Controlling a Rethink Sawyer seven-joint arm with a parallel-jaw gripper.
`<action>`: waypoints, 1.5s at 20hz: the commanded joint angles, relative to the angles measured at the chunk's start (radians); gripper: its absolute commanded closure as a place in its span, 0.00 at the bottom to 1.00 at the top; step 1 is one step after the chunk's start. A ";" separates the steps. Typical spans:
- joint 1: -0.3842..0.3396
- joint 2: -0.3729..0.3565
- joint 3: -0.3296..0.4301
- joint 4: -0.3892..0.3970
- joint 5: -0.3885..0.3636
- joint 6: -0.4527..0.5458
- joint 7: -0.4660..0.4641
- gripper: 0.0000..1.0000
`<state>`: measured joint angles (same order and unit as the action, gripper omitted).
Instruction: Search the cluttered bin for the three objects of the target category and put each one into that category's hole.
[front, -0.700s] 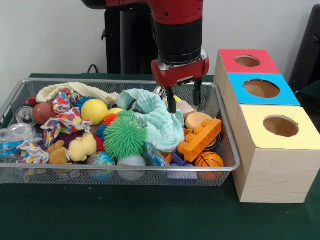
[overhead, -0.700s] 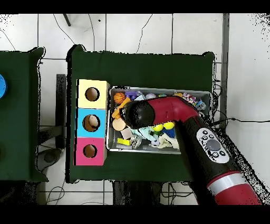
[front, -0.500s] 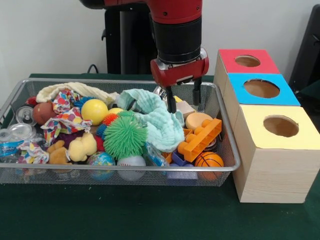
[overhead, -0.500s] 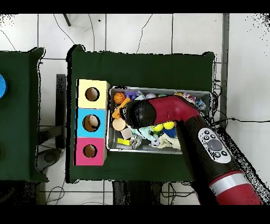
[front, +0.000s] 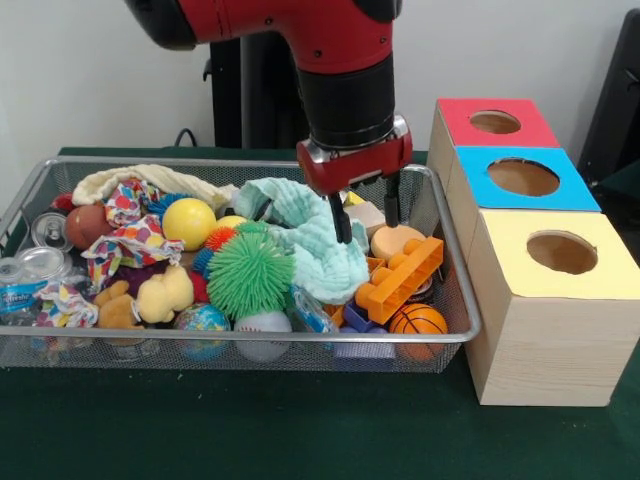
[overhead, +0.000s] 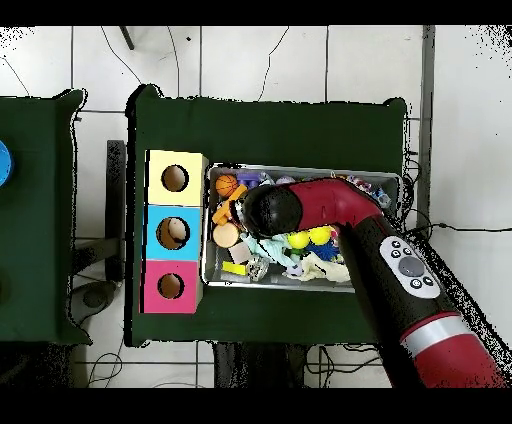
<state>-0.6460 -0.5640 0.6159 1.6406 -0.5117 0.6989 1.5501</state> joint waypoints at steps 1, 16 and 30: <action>-0.021 0.153 0.078 -0.145 -0.104 0.058 -0.347 0.00; -0.047 0.145 0.076 -0.199 -0.150 0.194 -0.371 0.00; -0.056 0.174 0.094 -0.295 -0.211 0.236 -0.443 0.00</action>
<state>-0.6710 -0.4348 0.6627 1.4474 -0.6366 0.8572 1.5380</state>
